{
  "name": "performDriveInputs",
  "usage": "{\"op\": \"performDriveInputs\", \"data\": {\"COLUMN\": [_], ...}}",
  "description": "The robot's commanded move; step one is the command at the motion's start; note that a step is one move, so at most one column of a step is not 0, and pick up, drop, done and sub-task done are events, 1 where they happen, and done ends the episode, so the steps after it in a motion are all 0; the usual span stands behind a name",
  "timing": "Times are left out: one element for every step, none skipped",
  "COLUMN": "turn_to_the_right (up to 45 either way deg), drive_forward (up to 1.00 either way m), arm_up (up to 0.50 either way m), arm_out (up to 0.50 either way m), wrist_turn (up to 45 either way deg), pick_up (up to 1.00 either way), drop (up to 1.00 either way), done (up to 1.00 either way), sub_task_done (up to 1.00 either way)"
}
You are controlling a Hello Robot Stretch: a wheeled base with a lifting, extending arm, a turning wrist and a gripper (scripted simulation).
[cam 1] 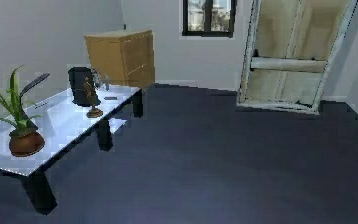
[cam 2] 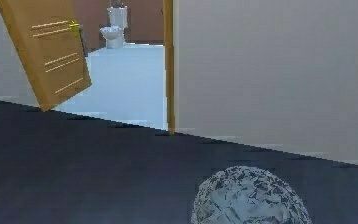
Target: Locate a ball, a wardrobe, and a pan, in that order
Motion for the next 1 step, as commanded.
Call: {"op": "performDriveInputs", "data": {"turn_to_the_right": [6.0], "drive_forward": [0.0], "arm_up": [0.0], "arm_out": [0.0], "wrist_turn": [0.0], "pick_up": [0.0], "drop": [0.0], "done": [0.0], "sub_task_done": [0.0]}}
